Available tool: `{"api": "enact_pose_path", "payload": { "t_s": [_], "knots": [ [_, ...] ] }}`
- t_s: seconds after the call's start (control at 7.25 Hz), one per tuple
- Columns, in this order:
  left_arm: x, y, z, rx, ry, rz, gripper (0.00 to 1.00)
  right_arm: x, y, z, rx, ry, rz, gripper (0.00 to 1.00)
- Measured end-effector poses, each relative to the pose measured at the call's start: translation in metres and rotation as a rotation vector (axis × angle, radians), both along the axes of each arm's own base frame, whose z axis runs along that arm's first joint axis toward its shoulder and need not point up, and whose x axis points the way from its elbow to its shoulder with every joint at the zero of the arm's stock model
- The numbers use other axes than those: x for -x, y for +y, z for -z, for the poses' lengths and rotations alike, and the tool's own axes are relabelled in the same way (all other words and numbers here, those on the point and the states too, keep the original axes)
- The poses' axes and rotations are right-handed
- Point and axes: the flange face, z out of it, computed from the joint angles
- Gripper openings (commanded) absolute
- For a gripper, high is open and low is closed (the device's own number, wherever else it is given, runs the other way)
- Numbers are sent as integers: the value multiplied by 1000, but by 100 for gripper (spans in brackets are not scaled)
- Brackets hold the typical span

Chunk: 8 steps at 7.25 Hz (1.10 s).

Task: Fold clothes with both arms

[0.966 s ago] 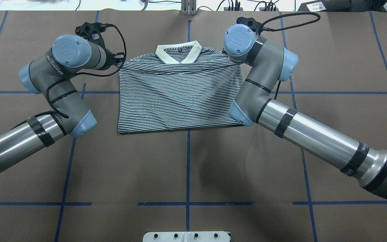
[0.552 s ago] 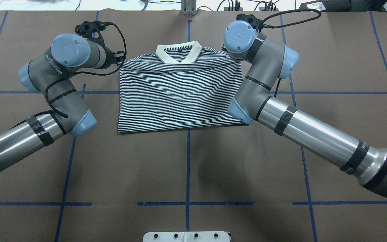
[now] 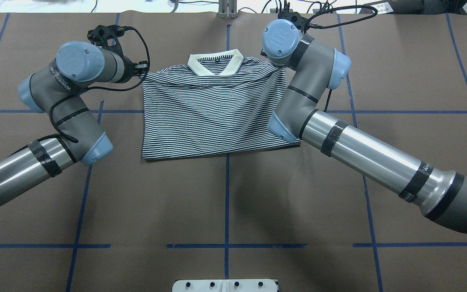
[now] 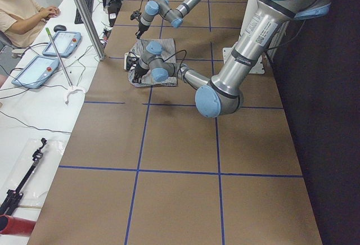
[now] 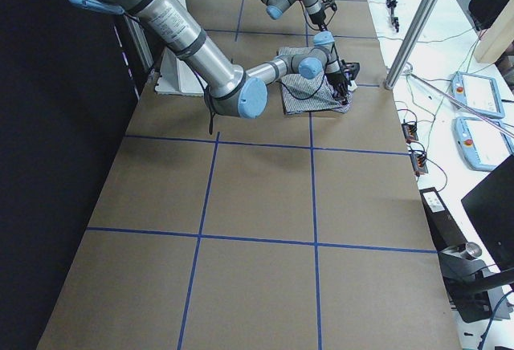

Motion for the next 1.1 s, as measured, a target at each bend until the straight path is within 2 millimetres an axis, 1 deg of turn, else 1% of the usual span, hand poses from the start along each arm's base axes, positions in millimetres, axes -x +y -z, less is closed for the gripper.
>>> {"api": "enact_pose_path", "payload": {
  "t_s": [0.14,0.28,0.41,0.69,0.83,0.97,1.1],
  "knots": [
    [4,4,5,-13,13,-2,0,-3,1,5,-7,-11,0,0],
    [10,11,16,-34,37,-5,0,-11,8,10,-22,-32,1,0],
    [19,20,26,-54,60,-9,0,-26,24,7,-35,-63,12,0],
    [40,47,36,-77,105,-40,0,-62,62,2,-53,-134,47,0],
    [46,54,38,-84,112,-50,0,-70,71,2,-60,-150,55,0],
    [48,56,38,-99,102,-63,0,-73,73,1,-60,-150,56,0],
    [46,54,34,-112,79,-76,0,-69,69,-4,-52,-139,54,0]
  ]
}}
